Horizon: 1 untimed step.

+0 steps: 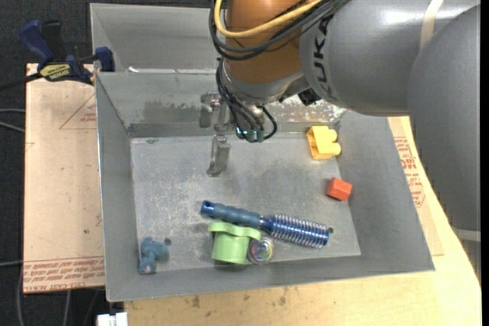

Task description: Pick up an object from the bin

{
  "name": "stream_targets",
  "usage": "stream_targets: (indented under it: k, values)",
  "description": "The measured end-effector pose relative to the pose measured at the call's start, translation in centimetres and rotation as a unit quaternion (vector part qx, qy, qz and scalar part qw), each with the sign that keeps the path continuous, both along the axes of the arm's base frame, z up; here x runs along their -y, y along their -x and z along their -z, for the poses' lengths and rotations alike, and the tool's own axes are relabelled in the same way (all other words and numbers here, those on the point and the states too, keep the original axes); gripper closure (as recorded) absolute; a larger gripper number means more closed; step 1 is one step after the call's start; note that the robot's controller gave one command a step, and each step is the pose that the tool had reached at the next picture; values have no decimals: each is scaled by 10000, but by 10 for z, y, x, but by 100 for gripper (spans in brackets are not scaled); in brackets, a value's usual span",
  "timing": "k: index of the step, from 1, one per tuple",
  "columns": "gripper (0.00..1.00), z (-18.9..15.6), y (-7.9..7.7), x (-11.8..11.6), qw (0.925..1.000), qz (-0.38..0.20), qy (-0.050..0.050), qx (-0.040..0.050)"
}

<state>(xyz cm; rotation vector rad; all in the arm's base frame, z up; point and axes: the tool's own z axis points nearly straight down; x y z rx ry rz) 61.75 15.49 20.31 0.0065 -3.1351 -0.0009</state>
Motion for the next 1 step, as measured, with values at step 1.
stream_targets:
  k: [1]
  values:
    - [0,108,59,54,9932,-1162,1,-5]
